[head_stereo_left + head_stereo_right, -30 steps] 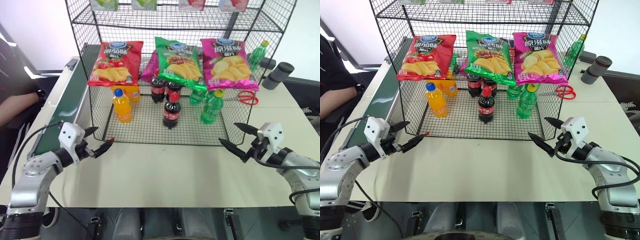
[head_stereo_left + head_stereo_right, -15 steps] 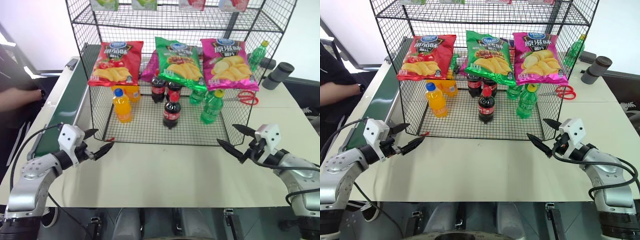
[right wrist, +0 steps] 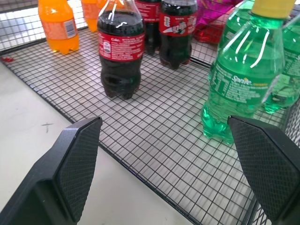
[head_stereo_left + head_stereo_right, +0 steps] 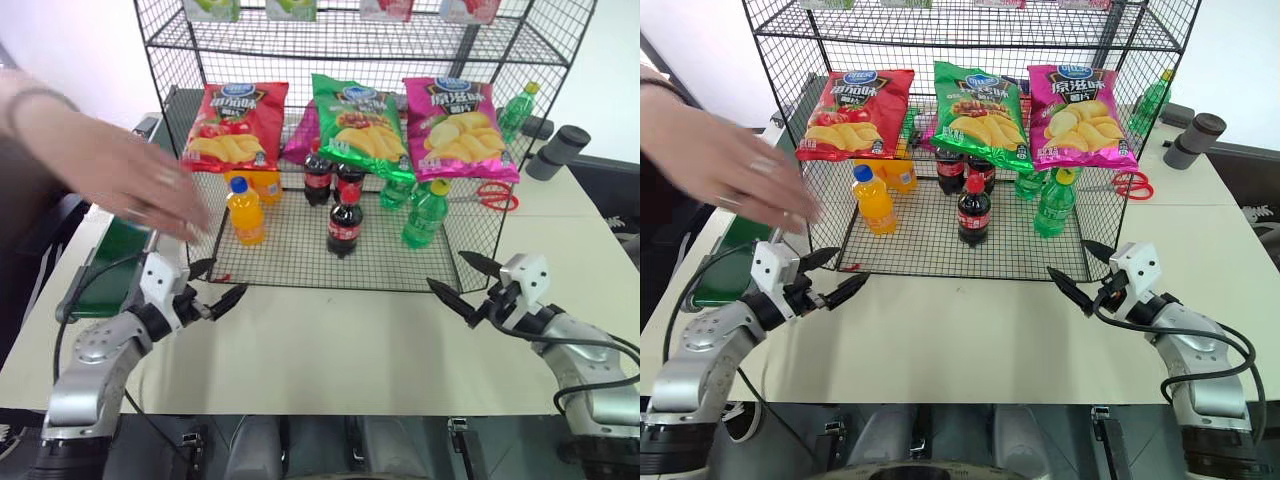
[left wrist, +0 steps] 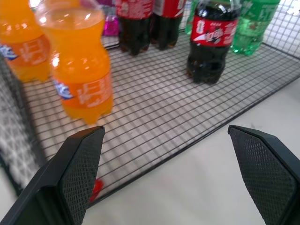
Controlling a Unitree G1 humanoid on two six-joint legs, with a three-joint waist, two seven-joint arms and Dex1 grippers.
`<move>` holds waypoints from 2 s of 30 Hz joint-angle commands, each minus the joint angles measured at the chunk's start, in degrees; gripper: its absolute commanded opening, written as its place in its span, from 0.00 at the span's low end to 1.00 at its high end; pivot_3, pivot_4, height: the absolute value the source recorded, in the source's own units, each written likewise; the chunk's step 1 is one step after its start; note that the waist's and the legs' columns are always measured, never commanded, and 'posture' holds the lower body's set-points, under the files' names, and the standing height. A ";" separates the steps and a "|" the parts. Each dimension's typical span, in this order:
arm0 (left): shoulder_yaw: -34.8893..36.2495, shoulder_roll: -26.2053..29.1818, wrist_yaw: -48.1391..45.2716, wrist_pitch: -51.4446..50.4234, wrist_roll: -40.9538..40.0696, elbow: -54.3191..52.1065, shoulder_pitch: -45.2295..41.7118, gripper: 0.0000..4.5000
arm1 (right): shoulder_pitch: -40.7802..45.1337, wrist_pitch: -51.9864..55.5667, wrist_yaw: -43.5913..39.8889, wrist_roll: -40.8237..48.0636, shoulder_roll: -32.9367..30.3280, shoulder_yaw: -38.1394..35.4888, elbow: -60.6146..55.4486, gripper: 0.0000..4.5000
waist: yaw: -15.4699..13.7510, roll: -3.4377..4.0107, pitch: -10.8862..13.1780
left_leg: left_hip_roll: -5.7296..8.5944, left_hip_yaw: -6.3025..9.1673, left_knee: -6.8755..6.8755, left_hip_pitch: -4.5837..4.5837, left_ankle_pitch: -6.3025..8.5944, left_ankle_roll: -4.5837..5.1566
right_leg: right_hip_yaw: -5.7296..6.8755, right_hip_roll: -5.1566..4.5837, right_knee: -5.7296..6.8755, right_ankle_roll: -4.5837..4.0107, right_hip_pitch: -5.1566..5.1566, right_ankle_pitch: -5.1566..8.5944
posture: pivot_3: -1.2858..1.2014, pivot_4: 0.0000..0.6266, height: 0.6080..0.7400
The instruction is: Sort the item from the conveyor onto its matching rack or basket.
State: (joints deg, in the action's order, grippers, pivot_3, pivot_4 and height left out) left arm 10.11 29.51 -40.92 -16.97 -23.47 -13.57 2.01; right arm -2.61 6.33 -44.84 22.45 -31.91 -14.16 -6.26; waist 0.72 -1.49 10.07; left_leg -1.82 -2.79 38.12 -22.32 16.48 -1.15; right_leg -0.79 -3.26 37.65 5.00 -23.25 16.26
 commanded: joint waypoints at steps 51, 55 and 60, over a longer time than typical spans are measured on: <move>9.93 -1.34 1.28 6.37 -6.91 2.72 3.52 1.00 | 3.41 0.68 1.32 0.66 1.66 2.23 0.43 0.99 | 0.07 0.02 -0.04 | -0.02 0.00 0.03 0.03 0.00 0.00 | -0.01 0.04 0.02 -0.01 0.02 0.00 | 0.52 0.24 1.00; 14.83 -1.49 3.60 6.30 -9.93 1.41 3.47 1.00 | 5.34 0.14 1.07 -0.05 1.75 3.07 2.16 0.99 | 0.11 0.02 -0.04 | -0.03 0.01 0.03 0.03 0.00 0.00 | 0.00 0.04 0.02 -0.01 0.02 0.00 | 0.52 0.24 1.00; 22.70 -1.53 9.07 7.94 -11.25 3.35 3.18 1.00 | 8.10 -0.05 0.30 0.24 1.93 3.74 4.19 0.99 | 0.17 0.02 -0.04 | -0.03 0.01 0.03 0.03 0.00 0.00 | 0.00 0.03 0.02 -0.01 0.02 0.00 | 0.52 0.24 1.00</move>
State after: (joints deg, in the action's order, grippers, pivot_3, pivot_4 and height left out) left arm 28.93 27.88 -34.00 -10.56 -34.00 -9.97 5.70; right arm 4.60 7.20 -44.24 22.13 -30.26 -9.78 -1.74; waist 0.88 -1.47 10.04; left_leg -1.84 -2.78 38.15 -22.29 16.48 -1.15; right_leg -0.79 -3.23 37.68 5.00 -23.24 16.26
